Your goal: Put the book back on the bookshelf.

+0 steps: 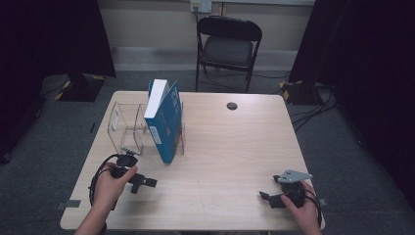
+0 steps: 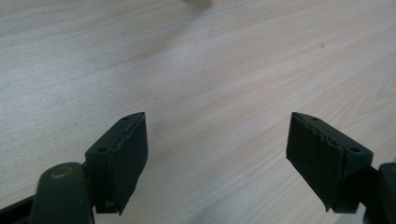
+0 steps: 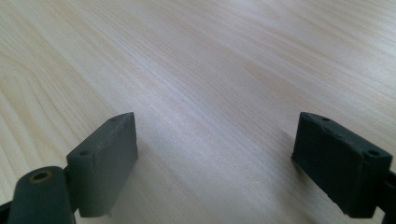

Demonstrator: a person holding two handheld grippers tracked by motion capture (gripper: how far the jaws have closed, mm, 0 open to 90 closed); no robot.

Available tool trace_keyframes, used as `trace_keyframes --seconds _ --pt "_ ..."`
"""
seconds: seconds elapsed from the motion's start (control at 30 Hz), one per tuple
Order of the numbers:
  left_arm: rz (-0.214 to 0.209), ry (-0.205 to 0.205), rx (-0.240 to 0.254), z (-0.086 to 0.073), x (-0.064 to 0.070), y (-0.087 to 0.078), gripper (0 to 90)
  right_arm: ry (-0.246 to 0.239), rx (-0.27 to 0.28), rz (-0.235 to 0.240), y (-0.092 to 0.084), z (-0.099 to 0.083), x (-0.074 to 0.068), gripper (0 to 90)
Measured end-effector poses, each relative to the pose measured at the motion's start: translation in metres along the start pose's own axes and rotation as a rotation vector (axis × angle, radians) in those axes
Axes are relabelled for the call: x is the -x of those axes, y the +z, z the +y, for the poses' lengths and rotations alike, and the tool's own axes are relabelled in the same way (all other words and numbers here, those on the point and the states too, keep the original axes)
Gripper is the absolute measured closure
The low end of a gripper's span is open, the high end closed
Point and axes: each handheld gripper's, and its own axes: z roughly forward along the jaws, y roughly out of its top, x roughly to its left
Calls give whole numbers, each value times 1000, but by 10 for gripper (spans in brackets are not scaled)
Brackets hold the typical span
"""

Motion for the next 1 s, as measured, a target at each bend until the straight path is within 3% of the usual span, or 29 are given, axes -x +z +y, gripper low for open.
trace_keyframes --seconds 0.2,0.23,0.67,0.73,0.77,0.8,0.83,0.87,0.9,0.93,0.97,1.0 --pt "14 4 1 -3 -1 4 209 1 0 0 0 0 0 129" --pt "19 23 -1 -4 -2 6 209 2 0 0 0 0 0 129" --pt "59 66 12 -13 -2 16 179 2 -1 0 0 0 0 129" --pt "61 88 15 -15 -1 16 164 1 0 0 0 0 0 130" --pt "80 134 30 -16 0 18 156 1 0 0 0 0 0 129" --pt "80 134 30 -16 0 18 153 1 0 0 0 0 0 129" --pt "106 176 61 -20 2 20 150 2 -1 0 0 0 0 129" --pt "106 176 61 -20 2 20 147 2 -1 0 0 0 0 129" --pt "126 230 84 -23 4 23 141 2 -1 0 0 0 0 129" --pt "126 230 84 -23 4 23 130 1 0 0 0 0 0 129" --pt "152 284 96 -26 6 26 117 2 0 0 0 0 0 129" --pt "152 284 96 -26 6 26 101 2 0 0 0 0 0 129"
